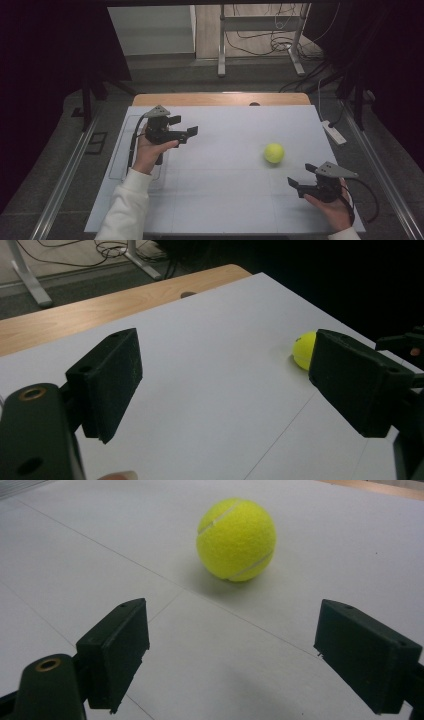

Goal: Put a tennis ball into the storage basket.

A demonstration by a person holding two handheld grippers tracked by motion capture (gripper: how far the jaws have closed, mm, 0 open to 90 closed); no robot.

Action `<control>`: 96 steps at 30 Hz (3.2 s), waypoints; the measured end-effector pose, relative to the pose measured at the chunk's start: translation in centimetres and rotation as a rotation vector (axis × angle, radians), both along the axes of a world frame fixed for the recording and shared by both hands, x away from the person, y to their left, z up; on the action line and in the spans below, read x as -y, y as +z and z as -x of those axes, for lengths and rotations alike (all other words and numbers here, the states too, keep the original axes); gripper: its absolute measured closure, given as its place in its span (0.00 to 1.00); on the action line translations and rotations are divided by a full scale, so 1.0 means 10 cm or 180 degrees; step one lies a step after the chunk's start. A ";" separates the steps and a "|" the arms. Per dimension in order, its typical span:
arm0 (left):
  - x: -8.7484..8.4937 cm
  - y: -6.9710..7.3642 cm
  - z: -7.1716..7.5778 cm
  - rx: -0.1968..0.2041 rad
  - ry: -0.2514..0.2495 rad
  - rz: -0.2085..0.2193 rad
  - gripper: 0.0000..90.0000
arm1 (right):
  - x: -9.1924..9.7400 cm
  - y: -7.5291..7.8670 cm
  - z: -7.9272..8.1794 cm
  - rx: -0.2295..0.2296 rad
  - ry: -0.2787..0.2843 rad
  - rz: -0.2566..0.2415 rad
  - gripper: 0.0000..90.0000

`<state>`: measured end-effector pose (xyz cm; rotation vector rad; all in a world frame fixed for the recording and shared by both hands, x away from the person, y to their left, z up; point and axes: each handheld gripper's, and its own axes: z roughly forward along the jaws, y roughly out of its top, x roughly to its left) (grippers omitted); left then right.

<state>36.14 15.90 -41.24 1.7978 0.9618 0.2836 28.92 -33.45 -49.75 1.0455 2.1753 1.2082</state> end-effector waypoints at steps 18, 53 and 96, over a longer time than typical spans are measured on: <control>0.18 -0.10 -0.02 -0.0113 -0.0114 -0.0143 0.16 | -0.01 0.00 0.00 0.0010 0.0002 0.0003 0.16; 0.55 -0.27 -0.03 -0.0211 -0.0359 -0.0349 0.16 | -0.01 -0.01 -0.01 -0.0010 0.0011 0.0000 0.16; 1.06 -0.39 -0.04 -0.0180 -0.0643 -0.0502 0.16 | -0.01 -0.02 -0.02 -0.0034 0.0029 0.0007 0.16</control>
